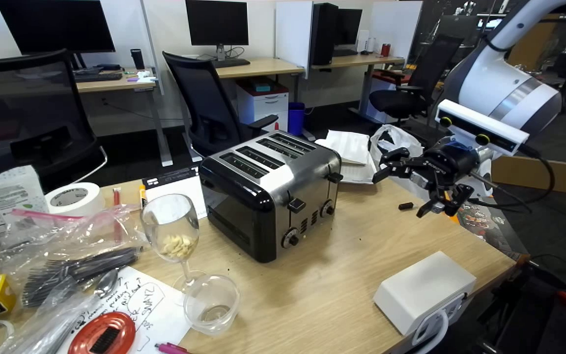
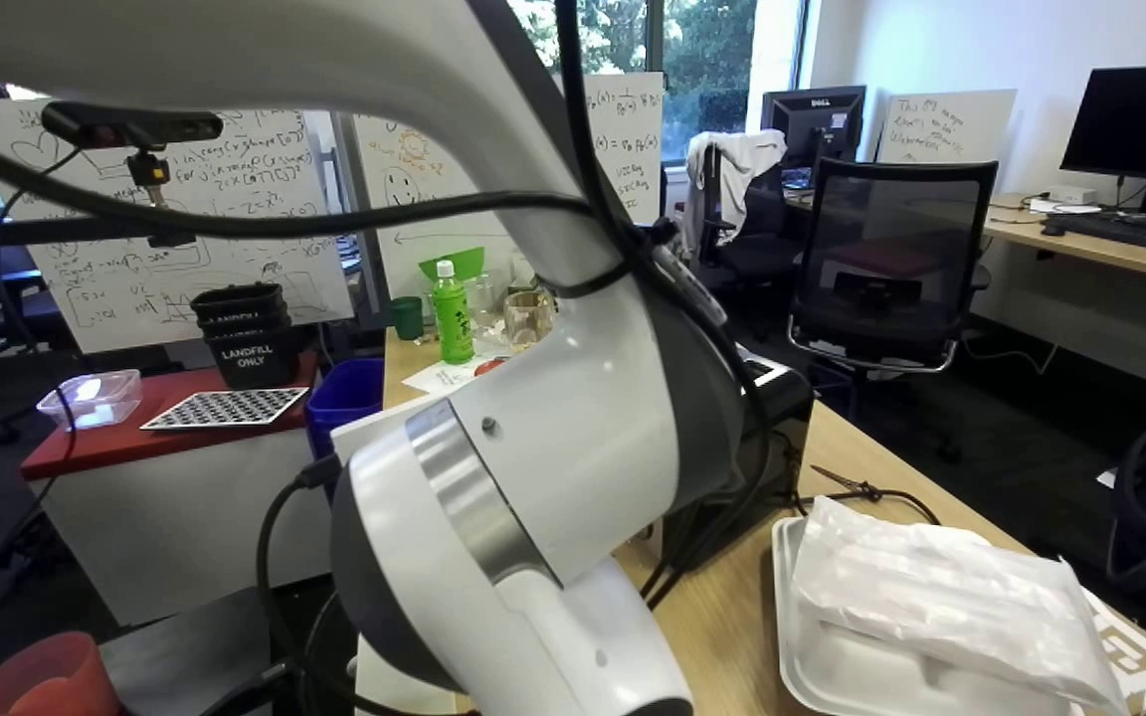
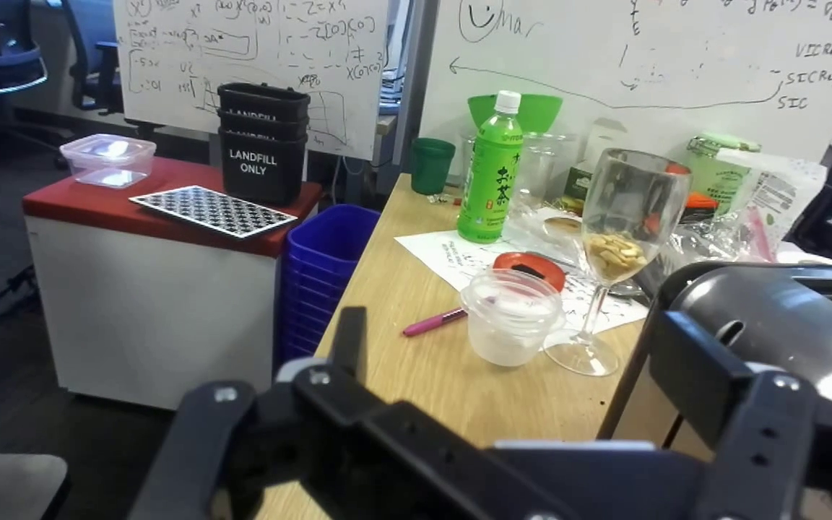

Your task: Turn the toaster knob

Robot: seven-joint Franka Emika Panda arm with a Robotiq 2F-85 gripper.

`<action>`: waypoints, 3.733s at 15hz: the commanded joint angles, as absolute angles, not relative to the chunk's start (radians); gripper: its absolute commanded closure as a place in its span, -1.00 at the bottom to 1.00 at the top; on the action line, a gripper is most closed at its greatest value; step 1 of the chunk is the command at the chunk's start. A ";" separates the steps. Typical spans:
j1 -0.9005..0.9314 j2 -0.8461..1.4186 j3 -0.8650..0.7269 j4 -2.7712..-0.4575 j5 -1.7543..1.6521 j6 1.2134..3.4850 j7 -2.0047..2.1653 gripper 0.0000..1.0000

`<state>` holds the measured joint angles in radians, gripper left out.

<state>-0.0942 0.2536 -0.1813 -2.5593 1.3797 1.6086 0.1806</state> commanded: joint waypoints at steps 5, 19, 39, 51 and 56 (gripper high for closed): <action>-0.105 0.404 -0.157 -2.554 1.607 1.575 0.277 -1.00; -0.096 0.478 -0.153 -2.584 1.828 1.608 0.301 -1.00; -0.040 0.407 -0.082 -2.671 2.107 1.856 0.359 -1.00; -0.024 0.375 -0.059 -2.697 2.271 1.904 0.326 -1.00; 0.000 0.363 -0.008 -2.706 2.491 1.993 0.304 -1.00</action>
<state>-0.0164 0.3942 -0.0357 -2.6883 2.3935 1.9251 0.3242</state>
